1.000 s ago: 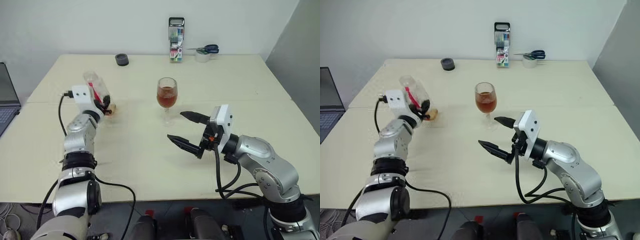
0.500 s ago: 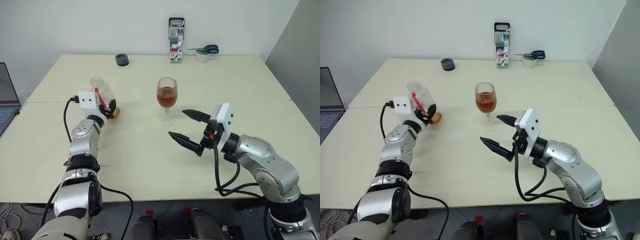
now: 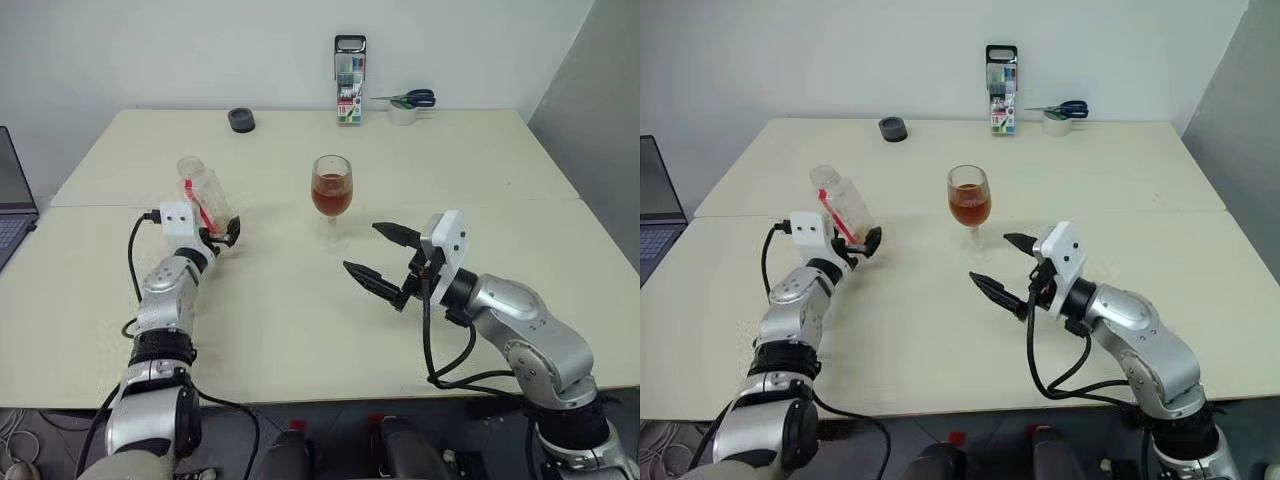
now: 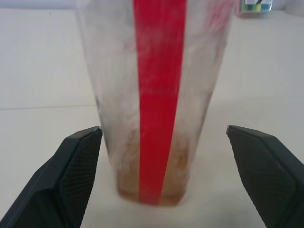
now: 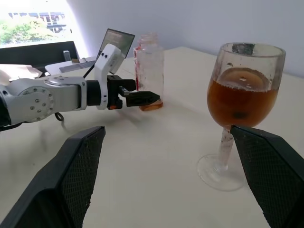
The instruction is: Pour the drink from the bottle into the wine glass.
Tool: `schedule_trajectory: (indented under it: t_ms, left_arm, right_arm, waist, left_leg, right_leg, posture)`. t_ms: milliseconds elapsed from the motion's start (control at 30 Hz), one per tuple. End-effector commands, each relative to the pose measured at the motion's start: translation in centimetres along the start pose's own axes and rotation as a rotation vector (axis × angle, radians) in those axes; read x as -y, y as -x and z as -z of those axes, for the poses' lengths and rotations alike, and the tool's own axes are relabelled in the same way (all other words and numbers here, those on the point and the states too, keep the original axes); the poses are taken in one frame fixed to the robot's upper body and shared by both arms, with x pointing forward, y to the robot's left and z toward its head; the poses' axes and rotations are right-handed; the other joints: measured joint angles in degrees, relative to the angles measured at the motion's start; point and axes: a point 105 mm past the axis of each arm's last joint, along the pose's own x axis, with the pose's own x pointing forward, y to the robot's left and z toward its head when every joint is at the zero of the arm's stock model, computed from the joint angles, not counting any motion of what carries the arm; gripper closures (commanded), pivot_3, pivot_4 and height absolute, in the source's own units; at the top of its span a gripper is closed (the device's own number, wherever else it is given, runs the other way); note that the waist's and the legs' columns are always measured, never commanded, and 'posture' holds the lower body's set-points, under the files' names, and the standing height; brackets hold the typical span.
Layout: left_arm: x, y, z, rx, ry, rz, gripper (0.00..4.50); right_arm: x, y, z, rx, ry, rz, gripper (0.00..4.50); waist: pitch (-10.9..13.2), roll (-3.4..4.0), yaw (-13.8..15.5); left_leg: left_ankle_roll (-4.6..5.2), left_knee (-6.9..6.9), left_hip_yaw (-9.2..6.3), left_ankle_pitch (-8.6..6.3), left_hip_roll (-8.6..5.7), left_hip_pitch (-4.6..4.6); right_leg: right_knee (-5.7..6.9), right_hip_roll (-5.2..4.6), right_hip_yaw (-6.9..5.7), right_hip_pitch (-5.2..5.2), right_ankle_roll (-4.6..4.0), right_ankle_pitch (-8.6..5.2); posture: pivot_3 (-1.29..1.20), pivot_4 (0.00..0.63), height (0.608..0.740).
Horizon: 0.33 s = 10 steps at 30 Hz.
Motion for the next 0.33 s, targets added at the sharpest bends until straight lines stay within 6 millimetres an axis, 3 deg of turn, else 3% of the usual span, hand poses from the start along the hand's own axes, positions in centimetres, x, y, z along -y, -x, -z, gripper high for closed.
schedule_trajectory:
  t_ms: [33, 200, 333]
  left_arm:
    - [0.0, 1.5, -1.1, 0.022, -0.020, -0.014, 0.01]
    - [1.1, 5.0, -0.1, -0.028, -0.016, 0.010, 0.01]
    - [2.5, 6.6, -0.1, -0.053, 0.000, 0.028, 0.01]
  right_arm:
    - [1.2, 1.4, 0.8, -0.035, 0.030, 0.148, 0.00]
    - [4.3, 4.3, 4.2, -0.175, 0.032, 0.509, 0.00]
    - [4.7, 5.4, 6.1, -0.224, -0.016, 0.684, 0.00]
  waist:
    - [0.00, 0.00, 0.03]
    - [-0.01, 0.01, 0.04]
    - [-0.01, 0.03, 0.13]
  left_leg:
    - [0.00, -0.01, 0.01, 0.00, 0.00, -0.01]
    - [0.00, -0.01, 0.02, 0.00, 0.02, 0.01]
    - [-0.02, -0.04, -0.02, 0.00, 0.07, 0.02]
  right_leg:
    - [-0.01, 0.00, 0.01, -0.01, 0.00, 0.00]
    - [0.00, -0.01, 0.08, 0.00, 0.00, 0.00]
    - [0.01, 0.00, 0.12, 0.02, 0.00, 0.00]
  posture:
    - [0.00, 0.150, 0.740]
    - [0.00, 0.150, 0.740]
    - [0.00, 0.150, 0.740]
